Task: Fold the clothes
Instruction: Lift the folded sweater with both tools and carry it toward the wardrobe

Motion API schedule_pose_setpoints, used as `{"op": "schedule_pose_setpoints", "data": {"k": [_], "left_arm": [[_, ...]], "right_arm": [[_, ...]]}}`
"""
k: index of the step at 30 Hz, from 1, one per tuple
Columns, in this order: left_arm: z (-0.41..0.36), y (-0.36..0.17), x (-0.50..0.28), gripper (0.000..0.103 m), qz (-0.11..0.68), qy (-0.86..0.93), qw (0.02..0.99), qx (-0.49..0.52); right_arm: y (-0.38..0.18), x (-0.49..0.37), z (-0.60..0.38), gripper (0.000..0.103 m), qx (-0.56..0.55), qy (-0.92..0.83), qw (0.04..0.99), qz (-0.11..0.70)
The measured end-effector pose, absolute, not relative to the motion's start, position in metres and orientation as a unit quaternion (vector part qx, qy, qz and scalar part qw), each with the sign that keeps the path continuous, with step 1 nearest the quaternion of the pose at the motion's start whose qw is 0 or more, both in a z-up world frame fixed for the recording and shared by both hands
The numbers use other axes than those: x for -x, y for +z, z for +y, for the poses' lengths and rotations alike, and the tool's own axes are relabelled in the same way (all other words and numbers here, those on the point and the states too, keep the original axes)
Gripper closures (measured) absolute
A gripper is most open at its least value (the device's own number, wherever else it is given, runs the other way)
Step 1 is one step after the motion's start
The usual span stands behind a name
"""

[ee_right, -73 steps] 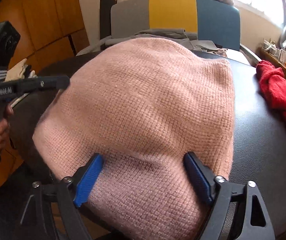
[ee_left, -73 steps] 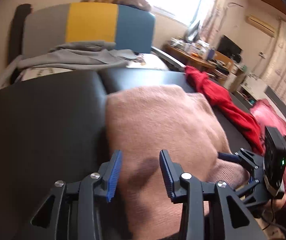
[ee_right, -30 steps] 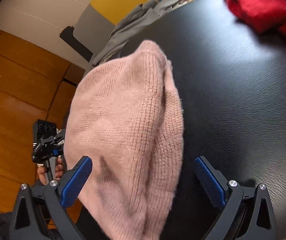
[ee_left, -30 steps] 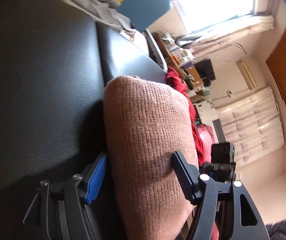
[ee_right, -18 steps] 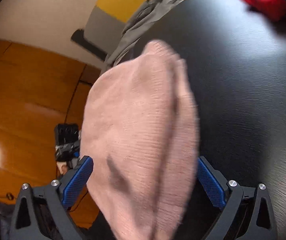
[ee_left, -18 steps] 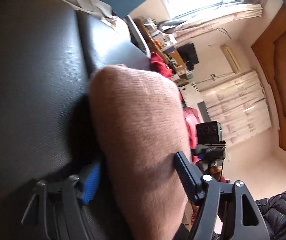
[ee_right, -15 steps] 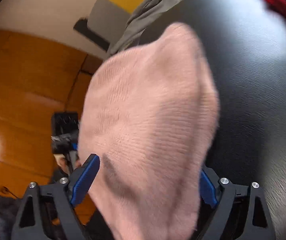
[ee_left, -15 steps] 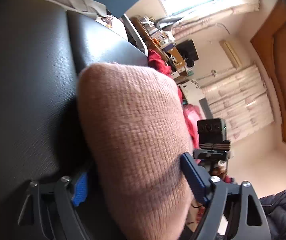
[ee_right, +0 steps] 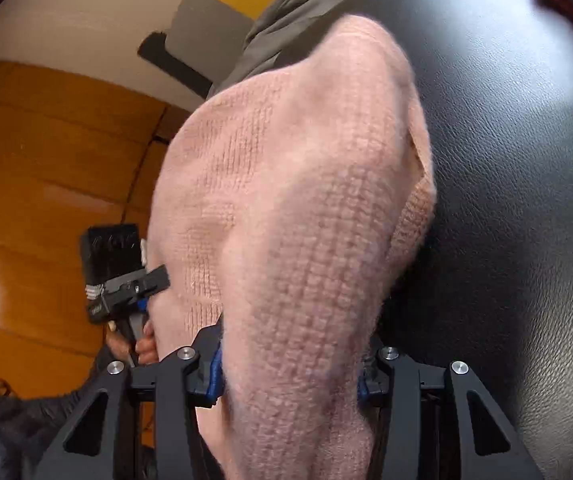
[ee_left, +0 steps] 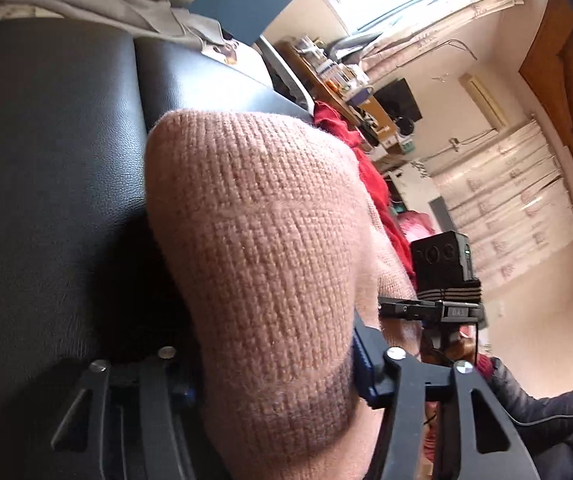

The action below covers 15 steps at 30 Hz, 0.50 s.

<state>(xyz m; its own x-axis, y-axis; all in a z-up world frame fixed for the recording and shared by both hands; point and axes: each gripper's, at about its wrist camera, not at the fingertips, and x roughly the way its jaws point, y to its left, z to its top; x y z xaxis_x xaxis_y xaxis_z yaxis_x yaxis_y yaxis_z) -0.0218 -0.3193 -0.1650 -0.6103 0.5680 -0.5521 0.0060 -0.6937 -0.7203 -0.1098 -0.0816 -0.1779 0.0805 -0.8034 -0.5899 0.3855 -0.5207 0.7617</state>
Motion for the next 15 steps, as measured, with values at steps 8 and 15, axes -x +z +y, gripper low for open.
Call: {"op": "schedule_pose_setpoints", "data": {"k": [8,15], "left_arm": [[-0.315,-0.145,-0.045,0.051,-0.362,0.854,0.106,0.359],[-0.353,-0.113,-0.142,0.05,-0.356,0.881,0.03,0.31]], "right_arm": [[-0.16,0.073,-0.121,0.058,-0.548,-0.672,0.478,-0.138],[-0.161,0.034,-0.205,0.058,-0.546,-0.608,0.56,-0.138]]}}
